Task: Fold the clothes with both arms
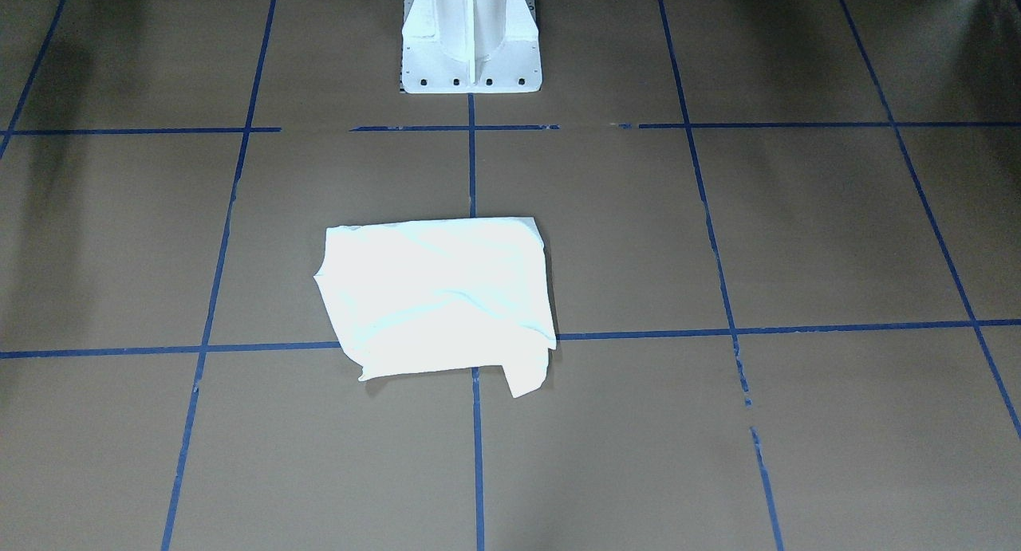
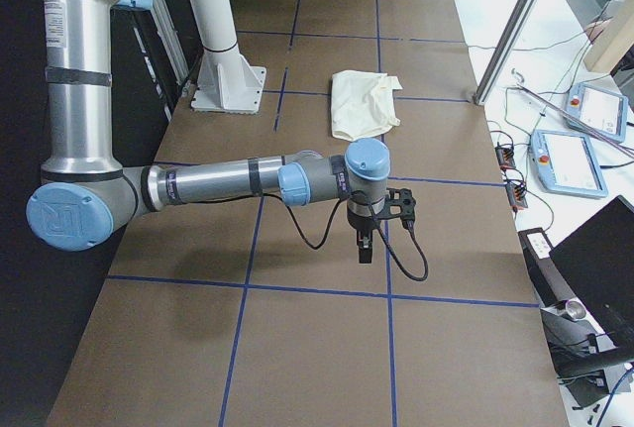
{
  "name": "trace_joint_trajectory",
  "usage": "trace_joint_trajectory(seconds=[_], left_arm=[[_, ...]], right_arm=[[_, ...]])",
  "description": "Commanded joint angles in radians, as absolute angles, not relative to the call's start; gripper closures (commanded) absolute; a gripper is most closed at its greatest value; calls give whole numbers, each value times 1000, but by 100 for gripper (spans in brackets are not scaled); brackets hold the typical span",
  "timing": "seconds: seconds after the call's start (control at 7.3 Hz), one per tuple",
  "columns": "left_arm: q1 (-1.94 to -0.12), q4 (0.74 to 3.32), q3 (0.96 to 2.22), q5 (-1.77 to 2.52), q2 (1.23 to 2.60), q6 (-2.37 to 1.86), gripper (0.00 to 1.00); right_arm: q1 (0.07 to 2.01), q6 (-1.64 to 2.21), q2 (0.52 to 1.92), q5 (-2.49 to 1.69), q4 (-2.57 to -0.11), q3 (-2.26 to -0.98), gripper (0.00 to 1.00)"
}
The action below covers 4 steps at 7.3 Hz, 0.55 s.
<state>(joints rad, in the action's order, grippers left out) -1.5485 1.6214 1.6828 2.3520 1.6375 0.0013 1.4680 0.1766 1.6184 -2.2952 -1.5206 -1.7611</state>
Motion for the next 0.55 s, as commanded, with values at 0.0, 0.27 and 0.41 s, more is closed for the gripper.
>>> trace_joint_trajectory(seconds=[0.0,0.27,0.41], left_arm=[[-1559,1577,1696,2378,1574,45,0],[-1554,1595,1678,2372,1556,43,0],[-1555,1588,1713,2370,1558,43,0]], right_arm=[[1473,170,1644,-2307,-1523,-1767,0],[1473,173,1651,-2299,-1523,-1759,0],[1471,173,1649,-2299,-1523,-1756,0]])
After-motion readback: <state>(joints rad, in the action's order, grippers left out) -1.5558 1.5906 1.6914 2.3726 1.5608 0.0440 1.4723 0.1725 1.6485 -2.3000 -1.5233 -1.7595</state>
